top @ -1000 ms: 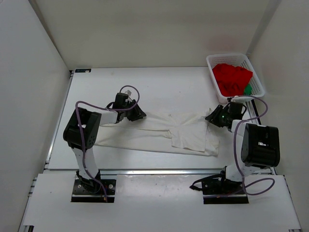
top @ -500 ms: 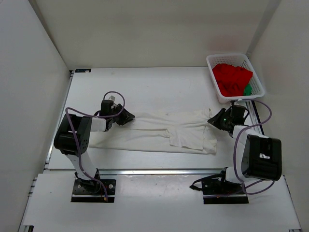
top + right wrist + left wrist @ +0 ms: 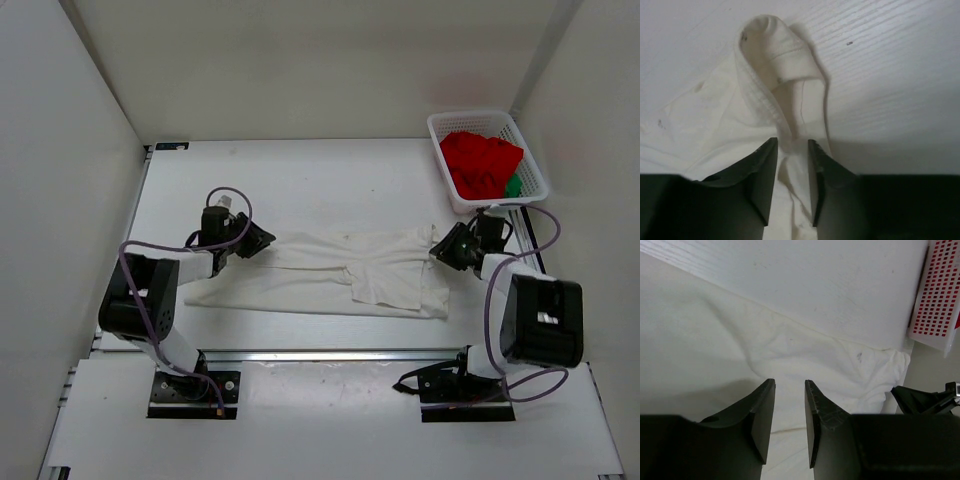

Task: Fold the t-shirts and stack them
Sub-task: Fold the other side of the tshirt into a rectangle

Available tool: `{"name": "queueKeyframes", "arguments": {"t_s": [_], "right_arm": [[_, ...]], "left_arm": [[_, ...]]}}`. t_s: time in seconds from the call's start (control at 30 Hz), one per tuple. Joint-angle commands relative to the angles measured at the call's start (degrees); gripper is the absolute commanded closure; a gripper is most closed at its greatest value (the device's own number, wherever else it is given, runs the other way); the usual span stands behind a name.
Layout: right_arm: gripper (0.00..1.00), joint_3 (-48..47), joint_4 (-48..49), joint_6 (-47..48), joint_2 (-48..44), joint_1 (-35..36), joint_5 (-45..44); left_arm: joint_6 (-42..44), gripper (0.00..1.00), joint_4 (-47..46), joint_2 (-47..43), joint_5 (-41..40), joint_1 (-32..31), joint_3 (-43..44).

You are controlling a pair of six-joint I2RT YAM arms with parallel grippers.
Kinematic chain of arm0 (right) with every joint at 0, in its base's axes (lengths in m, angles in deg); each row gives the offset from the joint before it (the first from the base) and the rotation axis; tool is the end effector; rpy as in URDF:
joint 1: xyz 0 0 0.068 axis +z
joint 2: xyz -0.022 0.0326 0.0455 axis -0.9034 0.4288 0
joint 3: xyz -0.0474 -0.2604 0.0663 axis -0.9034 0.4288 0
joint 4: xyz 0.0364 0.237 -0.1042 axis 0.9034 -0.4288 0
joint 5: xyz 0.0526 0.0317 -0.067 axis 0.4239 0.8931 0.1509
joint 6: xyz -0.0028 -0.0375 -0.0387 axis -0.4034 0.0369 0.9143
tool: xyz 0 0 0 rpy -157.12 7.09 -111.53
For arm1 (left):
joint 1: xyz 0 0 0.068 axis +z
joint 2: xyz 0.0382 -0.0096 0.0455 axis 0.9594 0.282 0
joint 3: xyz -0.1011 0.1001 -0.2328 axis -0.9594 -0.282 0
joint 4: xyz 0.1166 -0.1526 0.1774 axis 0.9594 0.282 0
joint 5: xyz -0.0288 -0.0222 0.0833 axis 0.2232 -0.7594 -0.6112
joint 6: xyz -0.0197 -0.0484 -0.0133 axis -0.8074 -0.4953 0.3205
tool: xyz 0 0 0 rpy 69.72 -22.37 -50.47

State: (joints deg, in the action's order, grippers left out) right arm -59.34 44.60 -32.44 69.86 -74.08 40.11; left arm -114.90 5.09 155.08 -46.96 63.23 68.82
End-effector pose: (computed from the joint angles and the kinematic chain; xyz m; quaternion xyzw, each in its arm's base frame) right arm 0.2724 -0.0346 0.1526 0.2445 0.8887 0.2007 0.3318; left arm 0.3001 -0.0667 0.1420 -0.2420 0.8596 -0.3458 0.2881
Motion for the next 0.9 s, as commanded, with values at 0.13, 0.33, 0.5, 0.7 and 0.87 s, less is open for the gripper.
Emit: {"name": "queueKeyframes", "arguments": {"t_s": [0.13,0.33,0.5,0.7,0.87], "right_arm": [[0.65,1.8,-5.9,2.3,-18.4,4.5,-9.1],[0.83,10.2,-4.7,1.3,-23.7,11.5,-9.1],[0.81,13.5,-4.9,0.7,-28.1,14.1,-6.0],[0.81,16.7,-6.2,0.8,-29.0,16.8,-6.3],[0.80,18.5,-4.9,0.8,-30.3,15.7,-6.0]], "left_arm": [[7.9,0.58,7.7,-11.0,-8.1,-14.7,1.7],[7.5,0.56,7.6,-6.9,-12.1,-34.0,2.3],[5.4,0.56,5.6,-1.2,-11.6,-39.5,4.4],[4.0,0.55,5.6,3.3,-14.0,-41.8,8.2],[2.2,0.53,3.3,6.3,-12.6,-42.0,8.8]]}}
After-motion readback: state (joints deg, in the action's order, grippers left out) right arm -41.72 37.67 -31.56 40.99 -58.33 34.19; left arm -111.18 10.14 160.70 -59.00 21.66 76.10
